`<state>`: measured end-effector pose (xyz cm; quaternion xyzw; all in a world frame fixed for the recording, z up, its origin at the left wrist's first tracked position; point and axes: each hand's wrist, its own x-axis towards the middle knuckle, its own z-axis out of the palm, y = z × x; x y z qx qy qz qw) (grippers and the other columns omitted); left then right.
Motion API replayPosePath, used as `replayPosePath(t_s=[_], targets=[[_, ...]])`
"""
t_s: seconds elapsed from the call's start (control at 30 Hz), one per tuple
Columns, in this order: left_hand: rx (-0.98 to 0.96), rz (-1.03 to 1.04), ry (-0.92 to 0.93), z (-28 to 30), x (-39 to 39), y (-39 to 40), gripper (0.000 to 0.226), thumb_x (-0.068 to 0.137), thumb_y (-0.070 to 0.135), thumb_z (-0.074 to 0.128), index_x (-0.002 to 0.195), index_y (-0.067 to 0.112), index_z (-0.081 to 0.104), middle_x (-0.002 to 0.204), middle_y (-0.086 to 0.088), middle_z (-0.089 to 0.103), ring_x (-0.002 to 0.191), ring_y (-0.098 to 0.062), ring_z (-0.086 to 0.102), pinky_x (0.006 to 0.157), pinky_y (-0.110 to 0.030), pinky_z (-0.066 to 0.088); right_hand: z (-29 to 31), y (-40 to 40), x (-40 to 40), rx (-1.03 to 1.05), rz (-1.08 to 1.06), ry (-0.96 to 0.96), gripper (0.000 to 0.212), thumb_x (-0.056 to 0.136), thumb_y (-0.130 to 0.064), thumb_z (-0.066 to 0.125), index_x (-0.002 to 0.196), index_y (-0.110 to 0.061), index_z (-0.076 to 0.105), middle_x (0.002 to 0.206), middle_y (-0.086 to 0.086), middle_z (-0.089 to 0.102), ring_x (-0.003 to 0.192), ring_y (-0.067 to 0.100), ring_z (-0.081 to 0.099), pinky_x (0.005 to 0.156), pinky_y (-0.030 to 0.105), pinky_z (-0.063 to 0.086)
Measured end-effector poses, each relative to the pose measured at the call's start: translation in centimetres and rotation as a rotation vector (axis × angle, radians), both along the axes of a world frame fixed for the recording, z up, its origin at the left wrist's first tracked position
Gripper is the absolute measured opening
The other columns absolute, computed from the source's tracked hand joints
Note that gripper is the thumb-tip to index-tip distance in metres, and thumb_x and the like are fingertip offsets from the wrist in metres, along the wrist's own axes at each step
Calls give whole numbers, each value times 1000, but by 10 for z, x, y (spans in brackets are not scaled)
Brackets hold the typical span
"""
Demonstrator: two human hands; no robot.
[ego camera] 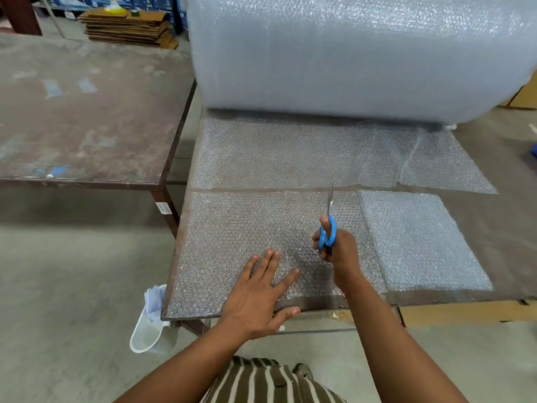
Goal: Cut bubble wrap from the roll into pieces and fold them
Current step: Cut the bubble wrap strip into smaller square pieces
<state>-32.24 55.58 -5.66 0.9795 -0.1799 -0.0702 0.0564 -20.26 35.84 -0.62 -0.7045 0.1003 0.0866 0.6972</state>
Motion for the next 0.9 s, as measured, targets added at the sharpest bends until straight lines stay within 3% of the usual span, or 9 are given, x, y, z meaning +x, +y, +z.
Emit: replayPosePath(t_s=[0.07,0.17,0.27,0.47,0.53,0.6,0.73,0.83,0.9], targets=[[1,4,-3,0,0,0,82,100,85,3,167,43,-18,175,-19,-24,161,-32,-30,131,-58,-7,-7,-13,-24,42,-24,-78,45,98,-48,73,87,-5,73,74,9,69,59,11,59,55,21,47],[-1,1,-6,0,-1,-1,83,100,86,4,167,43,-18,175,-18,-25,161,-32,-31,131,-58,-9,-21,-26,-46,88,0,-101,49,90,-54,80,87,-6,74,77,9,67,67,16,64,66,33,57],[7,0,-4,0,-1,-1,83,99,86,2,167,43,-19,174,-16,-28,160,-32,-32,131,-59,-9,-26,-33,-48,120,63,-111,56,80,-64,86,90,-9,76,83,11,67,70,19,64,73,38,56],[14,-16,2,2,-1,-1,84,98,87,2,166,43,-22,174,-15,-28,160,-30,-34,132,-57,-8,-21,-43,-41,73,29,-87,57,77,-64,86,94,-10,82,86,14,73,79,25,66,84,42,57],[0,-15,10,2,-1,-1,92,97,90,6,166,37,-25,174,-15,-28,160,-30,-33,132,-55,-9,-23,-47,-42,-87,12,-99,61,72,-76,84,94,-19,86,89,15,80,83,23,71,84,45,58],[-19,10,-3,6,-1,-6,106,94,93,11,168,26,-24,175,-16,-24,162,-31,-28,132,-54,-8,-26,-52,-44,-324,-14,-118,51,76,-76,81,92,-28,86,88,9,81,84,16,76,79,47,61],[11,21,22,21,7,-25,117,91,95,8,163,11,-31,171,-14,-36,158,-29,-38,132,-52,-14,-28,-56,-50,-887,-124,-221,52,92,-63,71,79,-14,75,64,3,67,60,22,66,57,46,53],[10,22,22,31,25,-42,115,89,93,-5,161,7,-32,171,-14,-36,157,-28,-40,132,-51,-14,-20,-58,-51,-1093,-167,-321,47,91,-52,76,66,-14,65,59,1,57,56,25,56,54,41,49],[3,14,4,34,38,-55,114,86,90,-15,162,6,-30,172,-15,-33,157,-28,-39,132,-50,-13,-14,-65,-47,-1172,-173,-341,41,88,-49,80,69,-15,70,60,3,60,59,29,59,57,39,48]])
